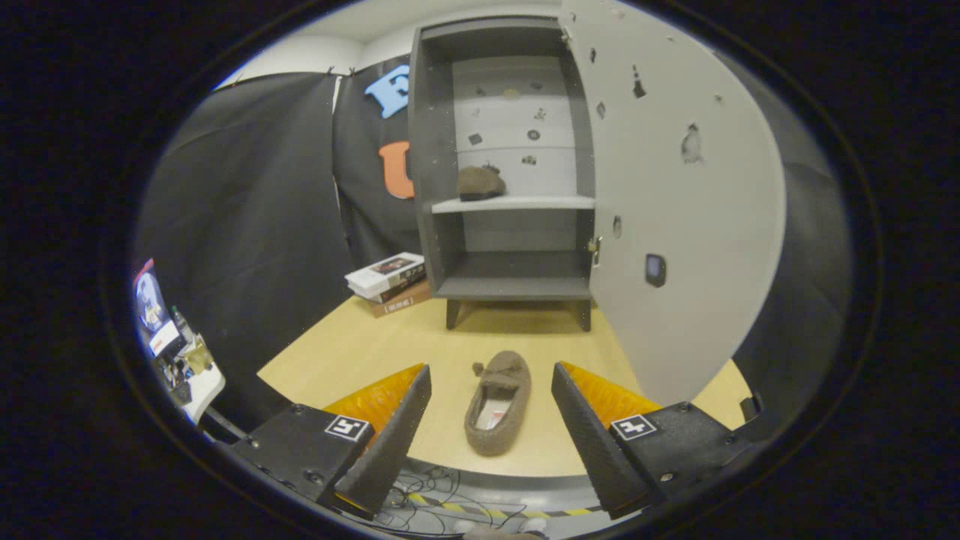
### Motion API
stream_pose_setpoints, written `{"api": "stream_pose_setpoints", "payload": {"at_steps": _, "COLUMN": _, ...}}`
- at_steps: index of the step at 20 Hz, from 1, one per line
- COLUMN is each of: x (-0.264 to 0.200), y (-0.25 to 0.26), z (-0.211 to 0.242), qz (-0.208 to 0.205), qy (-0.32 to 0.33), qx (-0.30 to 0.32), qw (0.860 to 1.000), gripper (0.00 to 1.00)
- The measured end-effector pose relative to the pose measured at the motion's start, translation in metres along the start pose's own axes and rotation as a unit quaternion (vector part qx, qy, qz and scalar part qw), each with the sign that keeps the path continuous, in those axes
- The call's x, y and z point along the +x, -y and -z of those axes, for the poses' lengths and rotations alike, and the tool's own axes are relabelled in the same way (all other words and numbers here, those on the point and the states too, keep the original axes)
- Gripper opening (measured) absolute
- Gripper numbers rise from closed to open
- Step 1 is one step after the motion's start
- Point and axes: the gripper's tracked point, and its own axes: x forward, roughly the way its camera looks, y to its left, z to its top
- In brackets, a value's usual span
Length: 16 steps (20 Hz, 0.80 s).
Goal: Open the shoe cabinet door, grab the shoes and put them into the shoe cabinet, then close the shoe cabinet door.
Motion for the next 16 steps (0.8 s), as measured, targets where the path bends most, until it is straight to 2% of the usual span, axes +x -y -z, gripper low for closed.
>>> {"api": "stream_pose_setpoints", "payload": {"at_steps": 8, "x": 0.127, "y": -0.012, "z": 0.072, "qz": -0.007, "qy": -0.085, "qx": 0.034, "qw": 0.996, "gripper": 1.0}}
{"api": "stream_pose_setpoints", "payload": {"at_steps": 12, "x": 0.172, "y": -0.003, "z": 0.087, "qz": 0.004, "qy": -0.112, "qx": 0.051, "qw": 0.992, "gripper": 1.0}}
{"api": "stream_pose_setpoints", "payload": {"at_steps": 16, "x": 0.202, "y": -0.01, "z": 0.09, "qz": -0.009, "qy": -0.126, "qx": 0.058, "qw": 0.99, "gripper": 1.0}}
